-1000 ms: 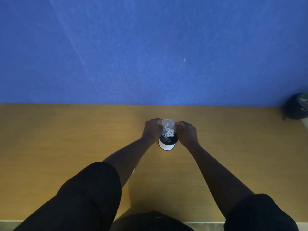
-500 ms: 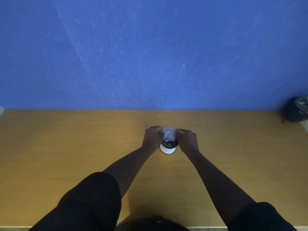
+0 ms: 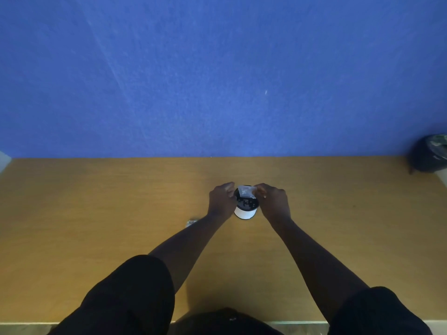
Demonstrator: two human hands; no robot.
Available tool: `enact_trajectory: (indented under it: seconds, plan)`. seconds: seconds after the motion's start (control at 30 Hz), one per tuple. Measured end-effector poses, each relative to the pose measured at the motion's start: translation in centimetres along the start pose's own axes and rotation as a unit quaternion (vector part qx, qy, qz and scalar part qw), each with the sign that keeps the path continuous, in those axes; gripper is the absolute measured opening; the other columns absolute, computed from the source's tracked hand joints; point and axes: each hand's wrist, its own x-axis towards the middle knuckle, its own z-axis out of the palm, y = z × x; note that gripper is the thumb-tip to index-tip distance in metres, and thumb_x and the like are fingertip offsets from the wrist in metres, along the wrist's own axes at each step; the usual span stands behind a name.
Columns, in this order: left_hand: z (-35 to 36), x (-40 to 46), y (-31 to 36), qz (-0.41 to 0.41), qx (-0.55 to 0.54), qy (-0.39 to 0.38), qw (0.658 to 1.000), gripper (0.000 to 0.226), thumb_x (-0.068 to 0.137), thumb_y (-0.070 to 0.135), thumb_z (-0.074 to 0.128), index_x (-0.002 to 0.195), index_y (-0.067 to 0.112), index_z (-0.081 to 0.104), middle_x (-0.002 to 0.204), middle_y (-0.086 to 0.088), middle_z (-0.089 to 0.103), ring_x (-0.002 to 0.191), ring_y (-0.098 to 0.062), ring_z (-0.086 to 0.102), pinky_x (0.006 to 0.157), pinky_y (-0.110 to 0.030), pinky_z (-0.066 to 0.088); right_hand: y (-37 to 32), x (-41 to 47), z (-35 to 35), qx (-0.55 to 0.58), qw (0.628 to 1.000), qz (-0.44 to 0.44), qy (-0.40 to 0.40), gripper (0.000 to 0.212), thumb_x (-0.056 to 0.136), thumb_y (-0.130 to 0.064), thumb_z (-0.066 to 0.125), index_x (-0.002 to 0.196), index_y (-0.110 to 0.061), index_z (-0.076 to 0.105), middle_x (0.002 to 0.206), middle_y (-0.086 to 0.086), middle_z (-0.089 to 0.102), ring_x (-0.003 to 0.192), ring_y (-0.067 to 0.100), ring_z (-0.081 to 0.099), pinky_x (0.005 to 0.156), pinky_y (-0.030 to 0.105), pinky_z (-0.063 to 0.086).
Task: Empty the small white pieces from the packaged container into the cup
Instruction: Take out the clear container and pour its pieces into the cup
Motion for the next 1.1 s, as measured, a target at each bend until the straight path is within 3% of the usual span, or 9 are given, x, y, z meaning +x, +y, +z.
enact_trajectory:
  seconds: [0.1,0.2,0.3,0.4,0.5,0.67,0.83,0.97,1.1]
  plan:
    - [0.3,-0.5,0.4,0.033,0.037,-0.040,0.998,0.023,0.078,-0.008,0.054,0.092,0.003,0.067,0.088,0.003,0.067,0.083,-0.009,0.052,0.076,-0.028,0.047,0.0,-0.3,0.3,-0.007,1.000,-0.005,-0.005,0.019,0.093,-0.017,0.055,0.092,-0.010,0.072,0.076,0.012,0.073,0.066,0.027,0.067,0.058,0.037,0.054]
    - [0.5,-0.6,0.4,0.023,0.020,-0.049,0.998,0.035,0.079,-0.010,0.052,0.076,0.026,0.054,0.079,0.019,0.054,0.090,-0.014,0.049,0.079,-0.028,0.043,0.1,-0.5,0.3,-0.002,1.000,-0.005,0.002,0.020,0.094,-0.018,0.054,0.091,-0.011,0.072,0.076,0.009,0.073,0.064,0.022,0.066,0.057,0.034,0.052]
    - [0.7,-0.7,0.4,0.022,0.001,-0.060,0.998,0.030,0.077,-0.012,0.053,0.097,0.006,0.066,0.101,-0.006,0.070,0.095,-0.018,0.059,0.088,-0.039,0.052,0.3,-0.6,0.3,-0.001,1.000,-0.012,0.006,0.019,0.094,-0.017,0.055,0.091,-0.010,0.072,0.075,0.009,0.073,0.062,0.021,0.066,0.056,0.032,0.051]
    - [0.6,-1.0,0.5,0.025,-0.029,-0.086,0.996,0.037,0.073,-0.006,0.054,0.084,0.028,0.060,0.094,0.004,0.068,0.087,-0.010,0.062,0.085,-0.036,0.051,0.3,-0.6,0.2,0.002,1.000,-0.011,0.014,0.020,0.094,-0.017,0.054,0.090,-0.010,0.072,0.075,0.009,0.073,0.063,0.021,0.066,0.056,0.033,0.052]
    - [0.9,-0.7,0.1,0.027,-0.021,-0.090,0.995,0.038,0.068,0.005,0.052,0.102,0.014,0.067,0.101,0.000,0.073,0.095,-0.013,0.067,0.081,-0.032,0.054,0.2,-0.6,0.2,0.004,1.000,-0.008,0.024,0.018,0.093,-0.015,0.056,0.091,-0.008,0.073,0.074,0.009,0.072,0.061,0.021,0.065,0.055,0.032,0.049]
    - [0.9,0.3,0.8,-0.025,-0.001,-0.005,1.000,0.024,0.078,0.002,0.047,0.063,0.021,0.045,0.066,0.007,0.045,0.069,-0.013,0.040,0.067,-0.027,0.033,0.4,0.1,0.0,0.011,1.000,0.023,0.016,0.021,0.089,-0.015,0.059,0.074,-0.001,0.062,0.061,0.014,0.062,0.052,0.028,0.054,0.050,0.034,0.040]
    - [0.3,1.5,1.5,-0.037,0.005,0.014,0.999,0.031,0.090,0.008,0.054,0.116,0.008,0.070,0.111,-0.006,0.073,0.103,-0.018,0.067,0.089,-0.027,0.053,0.0,0.7,-1.0,0.048,0.997,0.065,0.010,0.023,0.090,-0.015,0.058,0.071,-0.002,0.055,0.058,0.002,0.049,0.048,0.009,0.037,0.046,0.012,0.030]
    - [0.4,1.6,1.9,-0.027,0.006,0.002,1.000,0.024,0.086,0.007,0.059,0.101,0.015,0.076,0.102,-0.001,0.076,0.093,-0.012,0.070,0.067,-0.013,0.050,0.1,1.1,-1.2,0.102,0.989,0.106,0.003,0.022,0.091,-0.015,0.056,0.078,0.002,0.059,0.067,0.016,0.060,0.054,0.014,0.041,0.048,0.011,0.032]
    - [0.3,1.3,2.0,-0.024,0.005,-0.002,1.000,0.026,0.083,0.004,0.062,0.103,0.013,0.076,0.102,-0.002,0.077,0.094,-0.013,0.071,0.080,-0.026,0.058,0.2,1.0,-1.0,0.110,0.988,0.107,0.002,0.020,0.091,-0.016,0.055,0.083,0.000,0.063,0.075,0.017,0.066,0.060,0.024,0.047,0.050,0.009,0.035]
